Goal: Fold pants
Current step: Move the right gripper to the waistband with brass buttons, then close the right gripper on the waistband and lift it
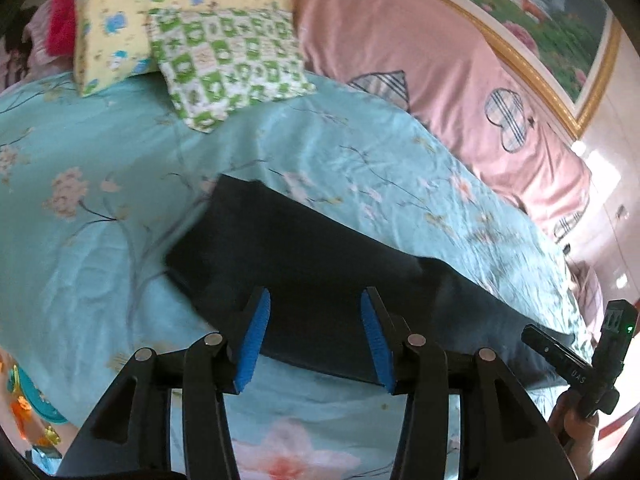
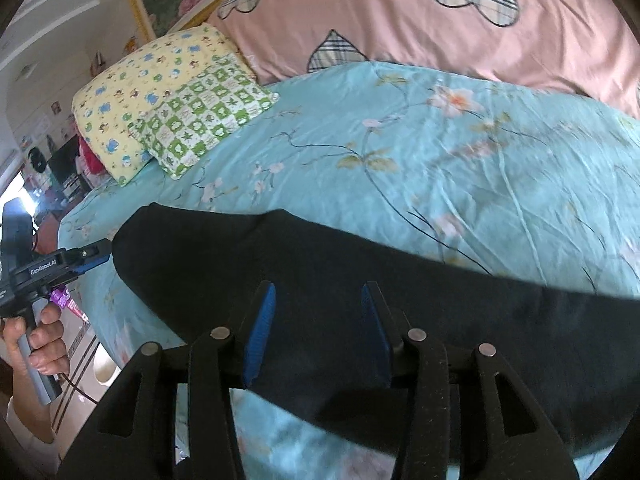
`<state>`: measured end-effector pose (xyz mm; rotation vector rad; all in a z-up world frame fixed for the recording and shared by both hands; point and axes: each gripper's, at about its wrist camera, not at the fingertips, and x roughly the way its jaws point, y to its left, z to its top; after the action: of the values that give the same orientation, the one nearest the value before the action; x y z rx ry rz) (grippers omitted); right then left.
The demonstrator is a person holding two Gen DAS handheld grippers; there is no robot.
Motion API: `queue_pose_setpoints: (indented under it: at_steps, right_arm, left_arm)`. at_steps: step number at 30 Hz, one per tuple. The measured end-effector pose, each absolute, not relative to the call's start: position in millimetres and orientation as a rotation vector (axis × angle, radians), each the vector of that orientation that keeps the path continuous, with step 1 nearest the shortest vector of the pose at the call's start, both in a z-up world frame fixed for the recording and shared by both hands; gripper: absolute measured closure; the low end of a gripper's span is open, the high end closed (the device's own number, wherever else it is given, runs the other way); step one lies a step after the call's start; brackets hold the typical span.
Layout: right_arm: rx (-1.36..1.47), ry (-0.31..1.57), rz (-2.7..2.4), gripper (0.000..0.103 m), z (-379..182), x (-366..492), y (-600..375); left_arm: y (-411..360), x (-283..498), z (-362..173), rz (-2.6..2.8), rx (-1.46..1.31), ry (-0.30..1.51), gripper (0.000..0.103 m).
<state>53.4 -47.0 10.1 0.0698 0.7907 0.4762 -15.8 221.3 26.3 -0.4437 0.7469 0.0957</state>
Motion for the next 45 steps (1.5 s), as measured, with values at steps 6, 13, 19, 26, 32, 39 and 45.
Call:
queue_pose_setpoints:
  at_steps: [6, 13, 19, 26, 32, 39, 45]
  right_arm:
    - [0.132, 0.785, 0.424, 0.056, 9, 40, -78]
    - [0.188, 0.760, 0.352, 0.048, 12, 19, -113]
    - [0.226, 0.748, 0.311, 0.048, 13, 2, -137]
    - [0.273, 0.746, 0.264, 0.048, 8, -15, -162]
    - [0.339, 0.725, 0.208, 0.048, 6, -30, -189]
    - [0.427, 0.686, 0.125, 0.048, 5, -46, -225]
    - [0.500, 0.677, 0.059, 0.047, 0, -57, -254]
  left_arm:
    - [194, -5, 24, 0.041, -0.427, 0.779, 0.049]
    - [162, 11, 22, -0.024, -0.392, 0.810, 0.046]
    - [132, 24, 18, -0.087, -0.362, 0.843, 0.044]
    - [91, 40, 22, -0.167, -0.300, 0.858, 0.040]
    - [61, 47, 25, -0.230, -0.262, 0.872, 0.039]
    - [29, 58, 27, -0.290, -0.218, 0.888, 0.036]
    - [-2, 66, 35, -0.347, -0.151, 0.879, 0.033]
